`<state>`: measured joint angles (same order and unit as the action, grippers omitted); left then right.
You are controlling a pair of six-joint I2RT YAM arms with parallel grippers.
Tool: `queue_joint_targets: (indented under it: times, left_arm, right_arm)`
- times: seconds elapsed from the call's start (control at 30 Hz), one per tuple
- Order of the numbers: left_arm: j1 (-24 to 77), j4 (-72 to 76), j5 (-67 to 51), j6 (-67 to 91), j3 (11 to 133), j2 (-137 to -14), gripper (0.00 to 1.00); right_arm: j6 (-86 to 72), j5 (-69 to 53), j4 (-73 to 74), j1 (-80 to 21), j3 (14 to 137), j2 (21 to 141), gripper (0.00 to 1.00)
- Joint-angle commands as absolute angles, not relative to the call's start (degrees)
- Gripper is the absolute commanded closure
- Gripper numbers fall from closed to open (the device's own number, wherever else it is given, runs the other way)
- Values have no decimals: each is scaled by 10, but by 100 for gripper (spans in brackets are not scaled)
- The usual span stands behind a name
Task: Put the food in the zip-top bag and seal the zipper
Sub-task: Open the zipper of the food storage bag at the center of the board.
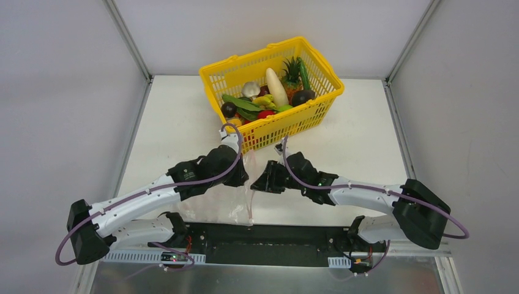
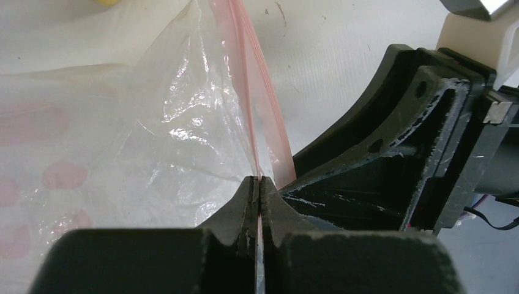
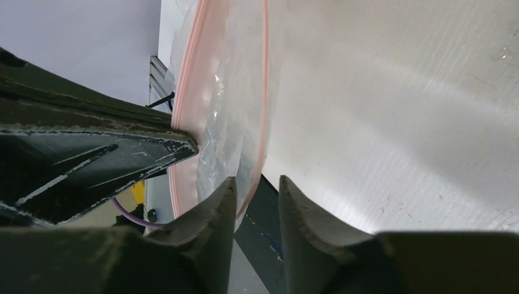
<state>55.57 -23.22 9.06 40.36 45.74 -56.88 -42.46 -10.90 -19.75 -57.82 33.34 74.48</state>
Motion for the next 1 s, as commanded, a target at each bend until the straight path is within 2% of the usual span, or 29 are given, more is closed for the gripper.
queue_joint_targets:
  times: [0.0, 0.13, 0.23, 0.37, 0.6, 0.73, 0.97]
  left_arm:
    - [563, -246, 87, 382, 491, -574, 100]
    - [564, -259, 103, 379, 495, -571, 100]
    - [564, -262, 102, 375, 495, -567, 100]
    - [564, -272, 79, 337, 509, -536, 100]
    - [564, -338, 86, 313, 567, -505, 100]
    - [566, -326, 33, 318, 605, -542, 100]
    - [570, -362, 49, 295, 699, -600, 100]
  right_arm:
    - [-429, -122, -213, -574, 359, 750, 72]
    - [-418, -107, -193, -573, 357, 738, 81]
    - [-410, -107, -188, -567, 346, 726, 99]
    - [-393, -94, -150, -546, 337, 694, 100]
    - [-329, -10, -45, -517, 310, 515, 100]
    - [-301, 75, 93, -515, 340, 428, 100]
    - [-265, 182, 327, -515, 433, 335, 100]
